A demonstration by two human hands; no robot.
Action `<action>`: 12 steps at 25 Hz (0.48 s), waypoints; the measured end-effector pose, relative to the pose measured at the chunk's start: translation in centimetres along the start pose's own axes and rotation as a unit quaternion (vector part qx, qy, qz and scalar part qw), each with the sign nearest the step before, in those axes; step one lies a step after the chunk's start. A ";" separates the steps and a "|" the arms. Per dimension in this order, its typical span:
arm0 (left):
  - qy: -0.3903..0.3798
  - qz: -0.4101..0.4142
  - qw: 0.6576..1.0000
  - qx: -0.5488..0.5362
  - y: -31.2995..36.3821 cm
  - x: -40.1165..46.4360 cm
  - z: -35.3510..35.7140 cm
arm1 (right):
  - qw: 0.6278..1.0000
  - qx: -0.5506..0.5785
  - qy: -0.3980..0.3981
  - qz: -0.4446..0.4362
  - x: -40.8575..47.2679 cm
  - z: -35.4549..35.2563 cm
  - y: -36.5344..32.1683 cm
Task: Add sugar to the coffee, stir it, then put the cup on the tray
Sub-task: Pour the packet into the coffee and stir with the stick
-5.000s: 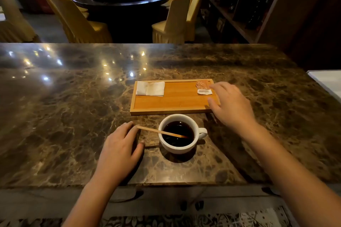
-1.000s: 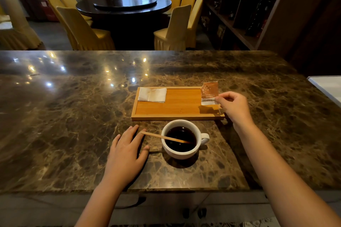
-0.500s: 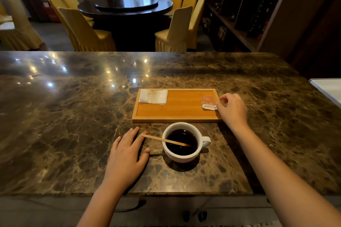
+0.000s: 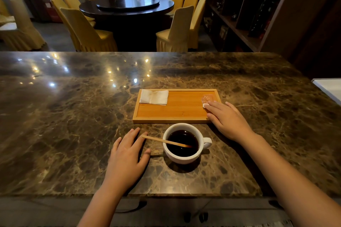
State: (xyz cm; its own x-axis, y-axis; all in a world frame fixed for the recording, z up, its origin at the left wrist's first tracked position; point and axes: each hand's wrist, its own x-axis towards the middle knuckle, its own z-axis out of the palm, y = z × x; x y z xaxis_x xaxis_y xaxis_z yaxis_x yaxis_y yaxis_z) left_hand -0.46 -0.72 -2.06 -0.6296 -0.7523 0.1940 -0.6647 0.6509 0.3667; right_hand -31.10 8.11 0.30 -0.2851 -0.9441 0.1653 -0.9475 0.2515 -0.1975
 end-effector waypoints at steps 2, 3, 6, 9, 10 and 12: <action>0.000 0.000 1.000 0.001 0.0 0.0 0.0 | 1.000 -0.004 0.001 0.002 0.6 0.0 0.2; 0.000 0.000 1.000 0.000 0.0 0.0 0.0 | 1.000 -0.005 0.001 0.005 0.9 0.0 0.3; 0.002 0.000 1.000 -0.006 0.0 0.0 0.0 | 1.000 -0.008 0.000 0.005 1.5 -0.1 0.6; 0.005 -0.001 1.000 -0.005 0.0 0.0 0.1 | 1.000 0.001 0.001 0.005 1.8 -0.2 0.7; 0.006 -0.001 1.000 -0.005 0.0 0.0 0.1 | 1.000 0.005 0.000 0.008 1.8 -0.3 0.6; 0.006 -0.001 1.000 -0.005 0.0 0.0 0.1 | 1.000 0.013 0.002 0.013 1.7 -0.6 0.3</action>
State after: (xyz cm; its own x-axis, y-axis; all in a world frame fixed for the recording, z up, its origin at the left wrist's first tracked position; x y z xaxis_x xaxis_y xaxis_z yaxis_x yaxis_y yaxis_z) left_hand -0.48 -0.69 -2.19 -0.6237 -0.7548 0.2033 -0.6623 0.6484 0.3754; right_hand -31.97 6.74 1.13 -0.3106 -0.9364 0.1636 -0.9354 0.2706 -0.2274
